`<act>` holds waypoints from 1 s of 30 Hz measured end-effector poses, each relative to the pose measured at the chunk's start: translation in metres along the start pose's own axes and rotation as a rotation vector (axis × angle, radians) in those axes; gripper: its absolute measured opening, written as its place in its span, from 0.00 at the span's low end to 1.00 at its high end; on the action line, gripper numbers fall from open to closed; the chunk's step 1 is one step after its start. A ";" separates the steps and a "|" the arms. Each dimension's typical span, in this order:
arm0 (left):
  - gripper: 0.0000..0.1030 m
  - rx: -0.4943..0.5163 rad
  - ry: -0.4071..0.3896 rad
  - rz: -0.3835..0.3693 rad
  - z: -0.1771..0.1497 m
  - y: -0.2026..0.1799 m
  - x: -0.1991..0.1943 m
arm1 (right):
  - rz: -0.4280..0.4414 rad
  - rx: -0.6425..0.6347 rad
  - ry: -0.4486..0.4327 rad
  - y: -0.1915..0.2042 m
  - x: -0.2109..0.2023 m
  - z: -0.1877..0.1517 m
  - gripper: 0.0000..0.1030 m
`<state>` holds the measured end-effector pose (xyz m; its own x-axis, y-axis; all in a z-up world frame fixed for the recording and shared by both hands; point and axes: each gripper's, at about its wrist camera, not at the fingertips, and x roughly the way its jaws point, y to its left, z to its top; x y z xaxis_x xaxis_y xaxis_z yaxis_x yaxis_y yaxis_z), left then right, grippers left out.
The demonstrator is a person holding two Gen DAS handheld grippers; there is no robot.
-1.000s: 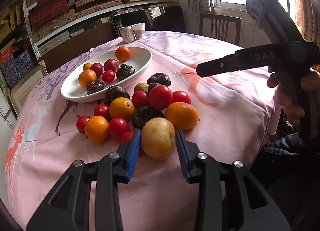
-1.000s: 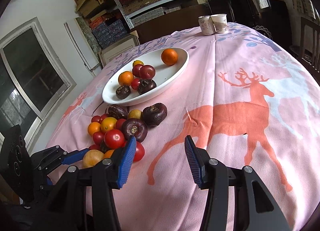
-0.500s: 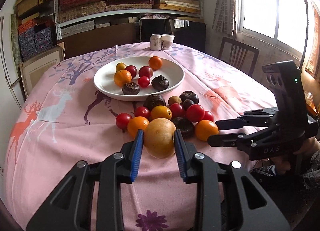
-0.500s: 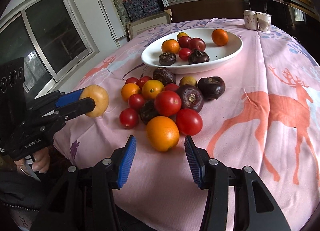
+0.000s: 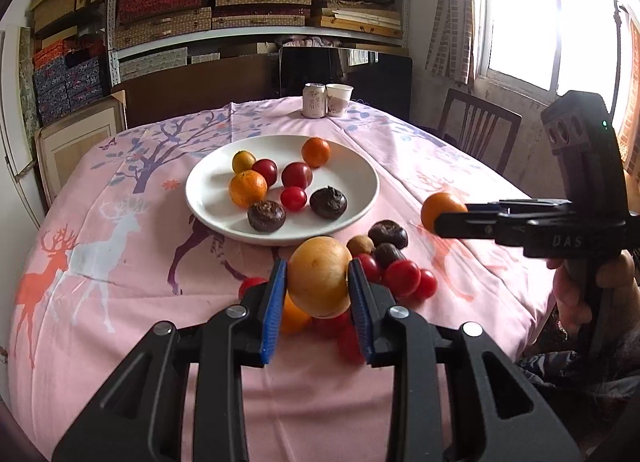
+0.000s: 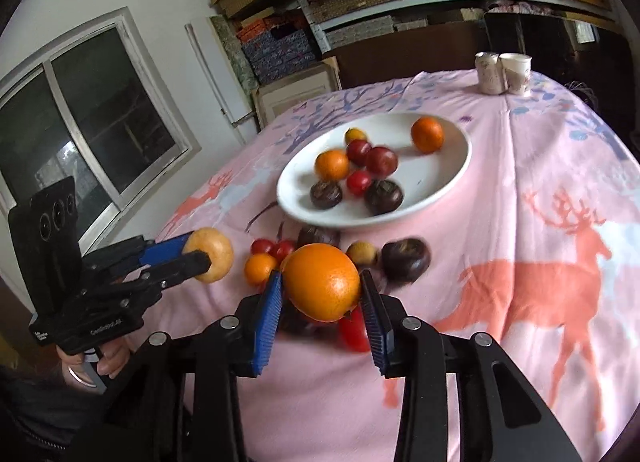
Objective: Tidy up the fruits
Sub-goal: 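Carry the pale yellow apple to the plate with the left tool while the right tool carries an orange, then carry a red tomato to the plate with the left tool while the right tool carries a red tomato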
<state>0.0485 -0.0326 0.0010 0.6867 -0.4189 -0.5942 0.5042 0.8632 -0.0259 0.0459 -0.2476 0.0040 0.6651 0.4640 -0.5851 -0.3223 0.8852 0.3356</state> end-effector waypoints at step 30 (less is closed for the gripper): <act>0.68 0.173 0.093 -0.001 -0.045 -0.038 0.010 | -0.077 0.121 -0.001 -0.040 0.009 -0.027 0.42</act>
<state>0.0126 -0.0565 -0.0403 0.6384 -0.3853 -0.6663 0.5931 0.7980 0.1068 0.0469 -0.2778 -0.0344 0.6854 0.3947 -0.6119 -0.1864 0.9074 0.3766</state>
